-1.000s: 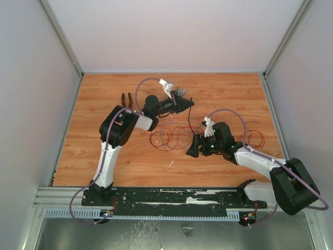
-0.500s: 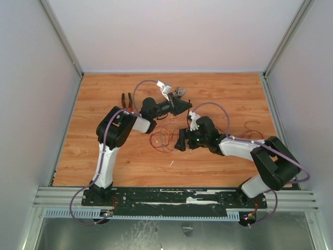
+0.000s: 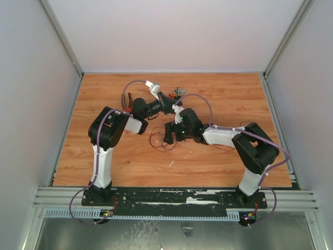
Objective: Zip-tie the wires
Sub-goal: Move the cable to the center of the board.
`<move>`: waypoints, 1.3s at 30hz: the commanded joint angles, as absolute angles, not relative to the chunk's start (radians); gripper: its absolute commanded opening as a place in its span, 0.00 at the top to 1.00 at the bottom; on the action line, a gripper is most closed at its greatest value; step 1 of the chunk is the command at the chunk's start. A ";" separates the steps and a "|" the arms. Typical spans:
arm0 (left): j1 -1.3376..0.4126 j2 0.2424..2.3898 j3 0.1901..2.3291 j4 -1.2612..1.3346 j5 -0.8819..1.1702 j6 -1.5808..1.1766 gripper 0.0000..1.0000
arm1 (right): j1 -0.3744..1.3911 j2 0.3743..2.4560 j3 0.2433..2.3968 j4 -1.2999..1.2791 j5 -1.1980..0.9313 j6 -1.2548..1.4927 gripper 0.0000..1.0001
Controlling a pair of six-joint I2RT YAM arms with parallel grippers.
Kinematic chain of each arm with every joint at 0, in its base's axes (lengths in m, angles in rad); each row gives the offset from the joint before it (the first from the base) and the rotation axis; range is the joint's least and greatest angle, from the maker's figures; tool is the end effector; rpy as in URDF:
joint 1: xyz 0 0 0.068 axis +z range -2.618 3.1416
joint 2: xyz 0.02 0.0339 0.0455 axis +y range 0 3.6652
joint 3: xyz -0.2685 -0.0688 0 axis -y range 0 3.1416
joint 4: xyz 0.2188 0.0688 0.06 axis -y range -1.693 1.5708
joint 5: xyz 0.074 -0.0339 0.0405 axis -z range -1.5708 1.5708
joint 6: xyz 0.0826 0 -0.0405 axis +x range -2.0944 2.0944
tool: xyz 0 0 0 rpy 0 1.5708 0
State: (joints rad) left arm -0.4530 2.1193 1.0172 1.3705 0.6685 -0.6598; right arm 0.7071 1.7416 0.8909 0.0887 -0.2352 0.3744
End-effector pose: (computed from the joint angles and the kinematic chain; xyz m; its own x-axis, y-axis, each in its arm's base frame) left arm 0.3788 -0.2413 0.2113 -0.3515 -0.3639 -0.8626 0.8421 0.2797 -0.4611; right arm 0.2663 0.2528 0.1466 -0.7664 -0.1871 -0.6145 -0.5153 0.7502 0.4143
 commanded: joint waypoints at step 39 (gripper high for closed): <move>-0.385 2.048 0.973 1.364 0.701 -0.702 1.00 | 0.786 1.573 0.802 0.095 -0.246 0.239 0.01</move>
State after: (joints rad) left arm -0.3851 2.0659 0.9611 1.3434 0.6930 -0.6952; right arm 0.7795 1.6512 0.8566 0.0250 -0.2394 0.2325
